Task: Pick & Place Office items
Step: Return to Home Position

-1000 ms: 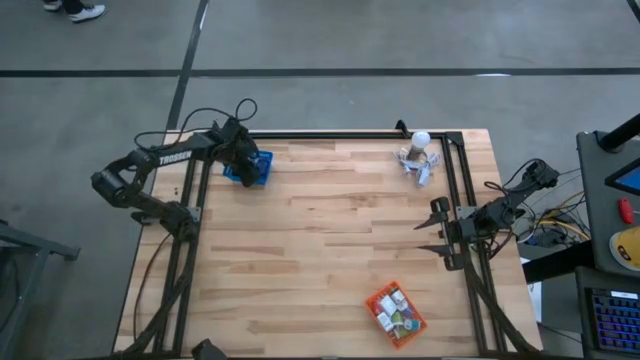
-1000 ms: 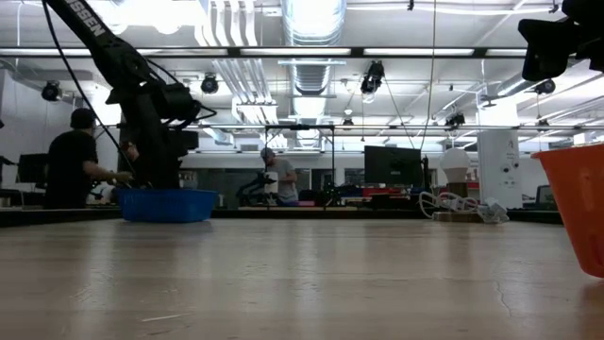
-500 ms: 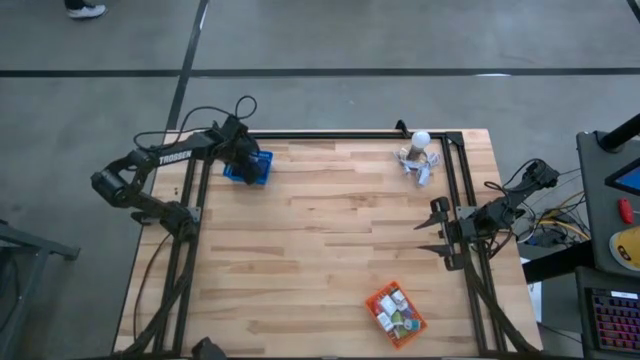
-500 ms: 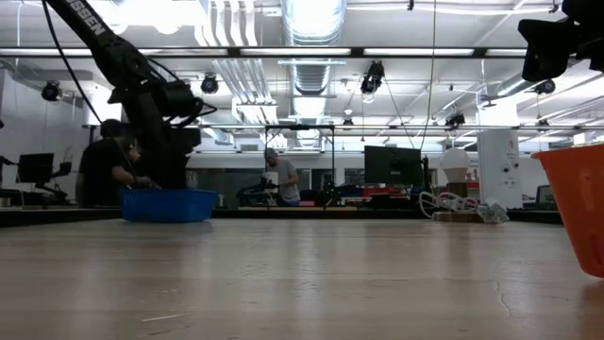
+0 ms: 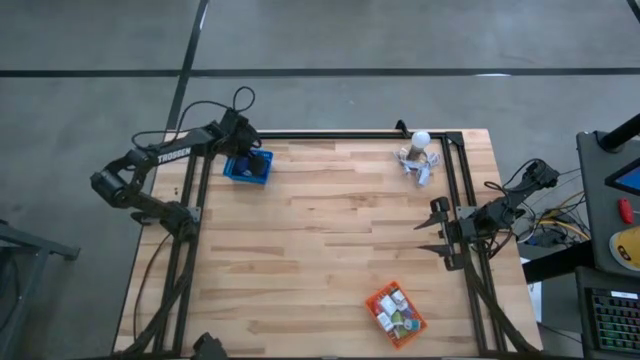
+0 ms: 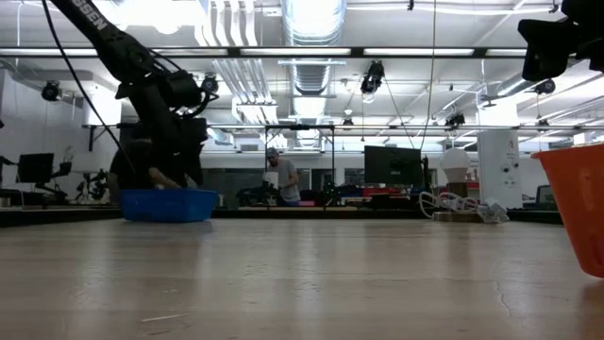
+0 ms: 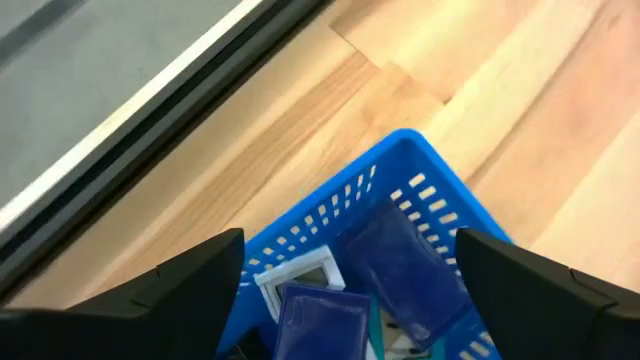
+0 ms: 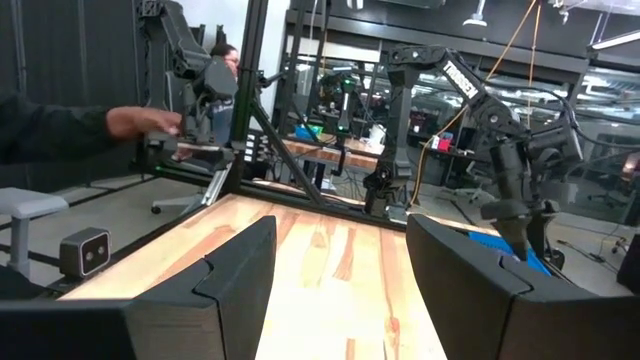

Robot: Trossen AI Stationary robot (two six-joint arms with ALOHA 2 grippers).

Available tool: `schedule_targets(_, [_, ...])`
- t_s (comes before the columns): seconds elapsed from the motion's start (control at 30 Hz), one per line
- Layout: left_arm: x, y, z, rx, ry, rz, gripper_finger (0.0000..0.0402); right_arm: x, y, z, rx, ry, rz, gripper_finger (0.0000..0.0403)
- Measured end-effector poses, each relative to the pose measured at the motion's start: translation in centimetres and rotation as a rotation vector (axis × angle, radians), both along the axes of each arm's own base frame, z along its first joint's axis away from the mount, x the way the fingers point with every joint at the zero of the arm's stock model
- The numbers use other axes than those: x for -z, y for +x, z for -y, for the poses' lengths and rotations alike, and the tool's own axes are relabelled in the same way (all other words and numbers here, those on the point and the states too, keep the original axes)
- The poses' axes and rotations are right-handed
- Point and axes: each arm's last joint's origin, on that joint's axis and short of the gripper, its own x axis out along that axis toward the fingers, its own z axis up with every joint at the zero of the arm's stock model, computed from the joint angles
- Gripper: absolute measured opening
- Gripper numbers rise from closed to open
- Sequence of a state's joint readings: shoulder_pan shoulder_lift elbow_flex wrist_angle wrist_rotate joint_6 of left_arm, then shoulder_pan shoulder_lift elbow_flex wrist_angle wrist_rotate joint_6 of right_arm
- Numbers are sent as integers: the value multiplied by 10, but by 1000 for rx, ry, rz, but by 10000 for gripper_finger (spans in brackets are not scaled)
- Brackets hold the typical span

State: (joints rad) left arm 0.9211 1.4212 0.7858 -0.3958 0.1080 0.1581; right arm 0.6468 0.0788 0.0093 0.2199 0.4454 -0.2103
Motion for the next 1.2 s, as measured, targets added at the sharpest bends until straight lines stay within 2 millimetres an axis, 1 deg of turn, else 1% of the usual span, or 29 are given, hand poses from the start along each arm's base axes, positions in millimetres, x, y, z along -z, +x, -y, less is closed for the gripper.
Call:
schedule_targets(0.13, [-2, 1, -1, -33, -9, 16, 366, 0, 0, 0, -4, 41, -8, 219])
schedule_targets(0.23, [-2, 1, -2, -132, -41, 64, 366, 0, 0, 0, -11, 95, -18, 219])
schedule_targets(0.3, [-3, 2, -2, -139, -47, 77, 366, 0, 0, 0, -15, 131, -24, 219])
schedule_targets(0.4, [-7, 6, 4, 22, -72, 142, 367, 0, 0, 0, -18, 143, -27, 219])
schedule_targets(0.5, [-18, 11, 10, 188, -124, 312, 367, 0, 0, 0, -18, 144, -27, 219])
schedule_targets(0.6, [-38, 13, 18, 382, -133, 513, 367, 0, 0, 0, -16, 140, -30, 219])
schedule_targets(0.7, [-56, 13, 33, 524, -103, 618, 367, 1, 0, 1, 18, 137, -34, 219])
schedule_targets(0.83, [-82, 12, 58, 636, -9, 672, 367, 1, 1, 3, 105, 95, -33, 219])
schedule_targets(0.97, [-102, 12, 86, 745, 35, 730, 367, 3, 1, 7, 239, 112, -55, 219])
schedule_targets(1.1, [-107, 12, 119, 882, 37, 791, 367, 5, 1, 11, 366, 186, -71, 219])
schedule_targets(1.2, [-102, 11, 143, 987, 24, 833, 367, 6, 1, 11, 385, 270, -73, 219])
